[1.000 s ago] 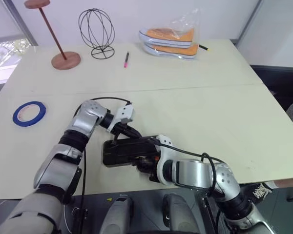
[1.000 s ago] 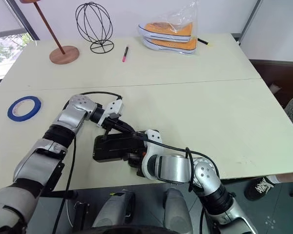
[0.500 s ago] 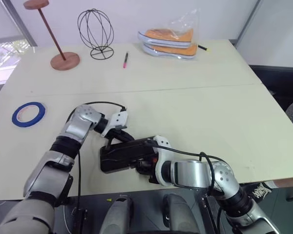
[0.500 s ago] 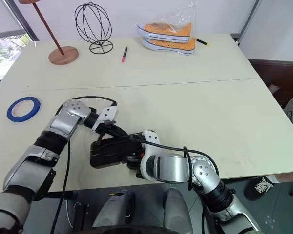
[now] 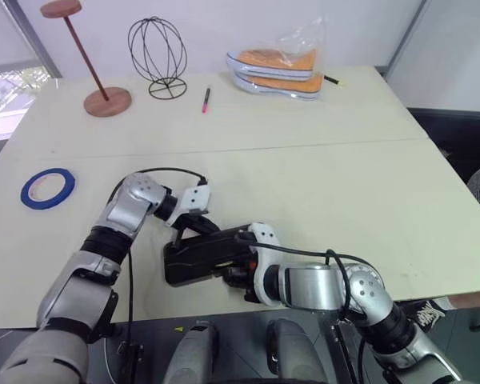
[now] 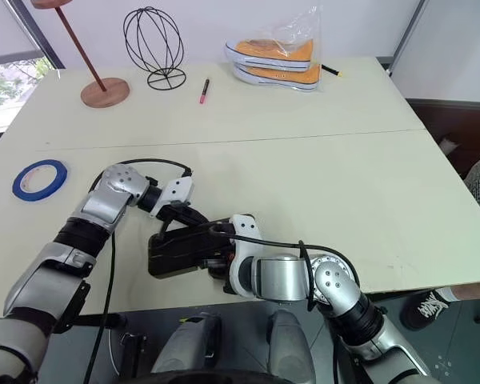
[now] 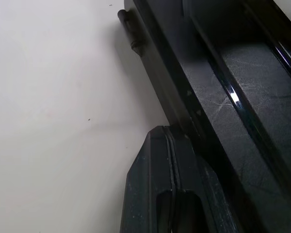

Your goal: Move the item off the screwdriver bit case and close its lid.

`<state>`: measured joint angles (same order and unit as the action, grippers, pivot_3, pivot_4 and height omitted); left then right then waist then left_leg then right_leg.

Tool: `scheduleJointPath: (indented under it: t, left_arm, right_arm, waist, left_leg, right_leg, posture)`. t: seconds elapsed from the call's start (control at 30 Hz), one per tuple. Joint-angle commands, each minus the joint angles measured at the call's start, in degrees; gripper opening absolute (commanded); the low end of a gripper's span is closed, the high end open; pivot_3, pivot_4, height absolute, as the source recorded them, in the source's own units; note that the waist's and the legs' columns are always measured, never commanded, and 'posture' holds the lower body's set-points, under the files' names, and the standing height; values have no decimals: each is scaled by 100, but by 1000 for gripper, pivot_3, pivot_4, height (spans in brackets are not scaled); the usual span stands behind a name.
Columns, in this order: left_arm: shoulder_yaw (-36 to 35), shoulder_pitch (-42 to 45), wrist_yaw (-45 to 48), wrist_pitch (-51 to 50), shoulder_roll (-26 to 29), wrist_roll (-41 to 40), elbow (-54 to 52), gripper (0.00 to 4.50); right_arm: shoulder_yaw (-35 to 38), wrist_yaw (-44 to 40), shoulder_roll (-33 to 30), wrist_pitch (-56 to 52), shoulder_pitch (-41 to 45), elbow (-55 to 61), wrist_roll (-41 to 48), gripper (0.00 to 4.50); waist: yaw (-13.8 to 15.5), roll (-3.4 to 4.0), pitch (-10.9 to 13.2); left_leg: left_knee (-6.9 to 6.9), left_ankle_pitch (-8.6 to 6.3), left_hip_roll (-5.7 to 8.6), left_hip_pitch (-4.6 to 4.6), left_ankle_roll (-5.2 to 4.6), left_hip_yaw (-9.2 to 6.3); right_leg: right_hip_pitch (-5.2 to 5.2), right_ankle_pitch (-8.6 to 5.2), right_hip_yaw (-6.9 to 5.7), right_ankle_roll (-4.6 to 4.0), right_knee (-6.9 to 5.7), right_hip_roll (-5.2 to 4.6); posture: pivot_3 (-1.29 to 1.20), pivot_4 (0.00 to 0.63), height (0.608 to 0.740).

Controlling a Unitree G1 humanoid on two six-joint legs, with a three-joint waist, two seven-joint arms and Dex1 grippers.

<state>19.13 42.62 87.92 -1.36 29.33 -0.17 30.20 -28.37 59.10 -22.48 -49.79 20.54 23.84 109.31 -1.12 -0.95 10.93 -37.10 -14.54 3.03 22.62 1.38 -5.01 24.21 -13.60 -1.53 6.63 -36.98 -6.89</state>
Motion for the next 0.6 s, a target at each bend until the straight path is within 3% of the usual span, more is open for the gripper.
scheduleJointPath:
  t: [0.03,0.2,0.6]
  left_arm:
    - [671,-546,458,-97,-223,-14,-285,0]
    - [627,-558,395,-76,-290,20,-285,0]
    - [178,450,-296,591,-1079,165,1229,0]
  right_arm:
    - [427,-115,58,250,379,22,-541,54]
    - [448,-232,39,161,420,36,-635,54]
    - [416,-715,27,-171,672,-75,-999,54]
  waist:
    - [-3,0,-1]
    - [-4,0,-4]
    - [68,0,-8]
  left_leg:
    - [0,-1,-1,-4,-3,0]
    - [3,-5,-5,-12,-9,-1]
    - [-5,-5,0,-17,-9,-5]
  right_leg:
    - [-3,0,2,0,0,0]
    - [-8,-1,7,0,0,3]
    - [-48,2,-16,3,39,3]
  posture:
    - [0,150,740]
    - [0,150,740]
    - [0,150,740]
